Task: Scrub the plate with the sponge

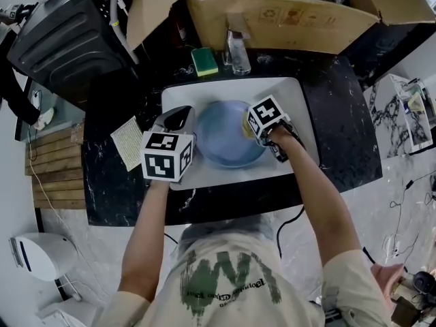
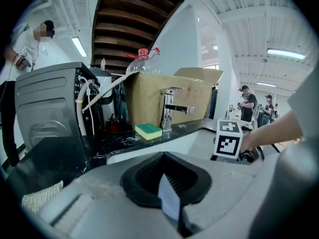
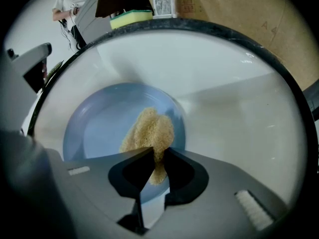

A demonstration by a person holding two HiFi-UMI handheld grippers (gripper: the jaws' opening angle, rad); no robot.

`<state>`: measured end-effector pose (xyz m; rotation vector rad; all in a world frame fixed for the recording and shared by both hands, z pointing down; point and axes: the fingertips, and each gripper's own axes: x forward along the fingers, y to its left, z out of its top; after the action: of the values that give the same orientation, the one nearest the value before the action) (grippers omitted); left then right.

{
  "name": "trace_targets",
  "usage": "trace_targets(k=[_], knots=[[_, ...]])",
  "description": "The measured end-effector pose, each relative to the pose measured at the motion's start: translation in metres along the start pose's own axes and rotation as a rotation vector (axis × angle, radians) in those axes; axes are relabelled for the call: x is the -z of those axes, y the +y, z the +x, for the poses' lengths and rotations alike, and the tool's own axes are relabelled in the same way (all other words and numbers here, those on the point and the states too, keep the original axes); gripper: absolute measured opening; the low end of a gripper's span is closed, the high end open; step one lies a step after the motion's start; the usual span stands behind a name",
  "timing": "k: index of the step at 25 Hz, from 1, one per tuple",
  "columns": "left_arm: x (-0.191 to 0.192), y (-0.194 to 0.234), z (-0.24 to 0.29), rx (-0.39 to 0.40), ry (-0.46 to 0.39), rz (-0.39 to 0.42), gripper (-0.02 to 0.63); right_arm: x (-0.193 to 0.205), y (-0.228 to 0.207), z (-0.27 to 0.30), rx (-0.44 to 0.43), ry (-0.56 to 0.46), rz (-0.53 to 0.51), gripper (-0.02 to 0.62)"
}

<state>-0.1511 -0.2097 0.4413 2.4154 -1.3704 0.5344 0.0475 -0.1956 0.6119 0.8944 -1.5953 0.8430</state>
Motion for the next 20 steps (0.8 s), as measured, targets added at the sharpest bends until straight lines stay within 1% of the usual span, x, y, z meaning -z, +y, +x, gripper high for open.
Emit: trace_targets(k=[5, 12, 20], knots=[[0.002, -0.001, 0.001, 0.001, 0.005, -0.002, -0.002, 0.001, 0.000, 0.000, -0.008, -0.002, 0.009, 0.061], [0.002, 0.004, 0.000, -0.004, 0.003, -0.008, -0.002, -0.007, 0.005, -0.008, -0.050, -0.023, 0.015, 0.060], [0.002, 0.007, -0.001, -0.006, 0.003, -0.007, -0.002, -0.031, 0.040, -0.016, -0.135, -0.079, -0.005, 0.060]])
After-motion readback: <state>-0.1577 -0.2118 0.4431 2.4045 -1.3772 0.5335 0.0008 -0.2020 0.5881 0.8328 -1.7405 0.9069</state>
